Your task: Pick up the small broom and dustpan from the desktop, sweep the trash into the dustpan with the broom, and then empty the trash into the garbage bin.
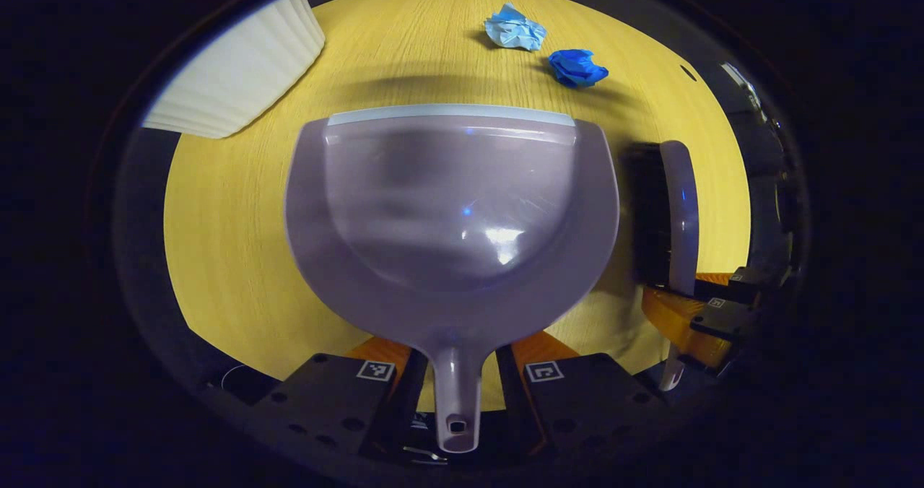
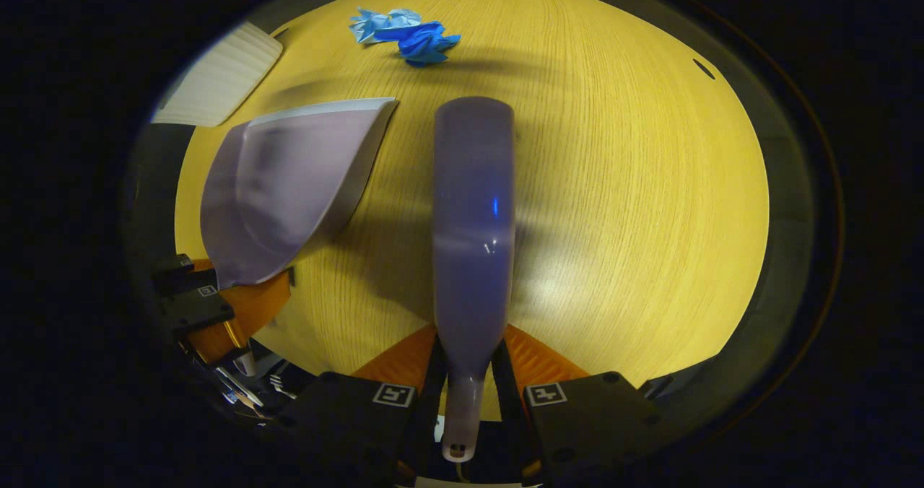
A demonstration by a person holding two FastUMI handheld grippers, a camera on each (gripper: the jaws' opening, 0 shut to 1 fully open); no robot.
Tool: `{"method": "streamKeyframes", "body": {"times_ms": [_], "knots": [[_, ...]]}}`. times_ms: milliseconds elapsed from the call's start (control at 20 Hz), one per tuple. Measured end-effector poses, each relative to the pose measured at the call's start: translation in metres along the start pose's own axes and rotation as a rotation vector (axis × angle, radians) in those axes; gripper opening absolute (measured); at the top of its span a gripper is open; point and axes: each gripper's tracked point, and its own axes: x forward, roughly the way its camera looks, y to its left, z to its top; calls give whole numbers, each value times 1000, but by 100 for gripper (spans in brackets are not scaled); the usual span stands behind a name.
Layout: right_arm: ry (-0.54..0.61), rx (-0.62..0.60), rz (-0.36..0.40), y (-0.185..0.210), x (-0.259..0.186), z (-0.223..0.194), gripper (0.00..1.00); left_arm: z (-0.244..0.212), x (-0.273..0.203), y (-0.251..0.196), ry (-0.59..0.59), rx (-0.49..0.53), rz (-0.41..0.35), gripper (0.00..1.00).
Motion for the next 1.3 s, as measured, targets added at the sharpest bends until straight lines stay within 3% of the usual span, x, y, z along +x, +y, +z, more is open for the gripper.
{"method": "streamKeyframes", "body": {"times_ms": [100,450,750,900,1150,1300], "knots": [[-15,-12,2,0,1,2,37,0,5,-1,3,14,1,33],[-46,-18,26,-5,0,7,17,-4,2,4,-16,78,28,25],[-72,-13,60,-19,-13,20,17,-1,-5,12,-59,138,54,27],[-121,-78,33,-40,-27,56,17,1,-8,21,-61,190,71,25],[-207,-239,-28,-71,-47,161,17,16,-9,36,-74,279,109,25],[-164,-307,20,-60,-44,201,17,25,-10,38,-65,295,98,25]]}}
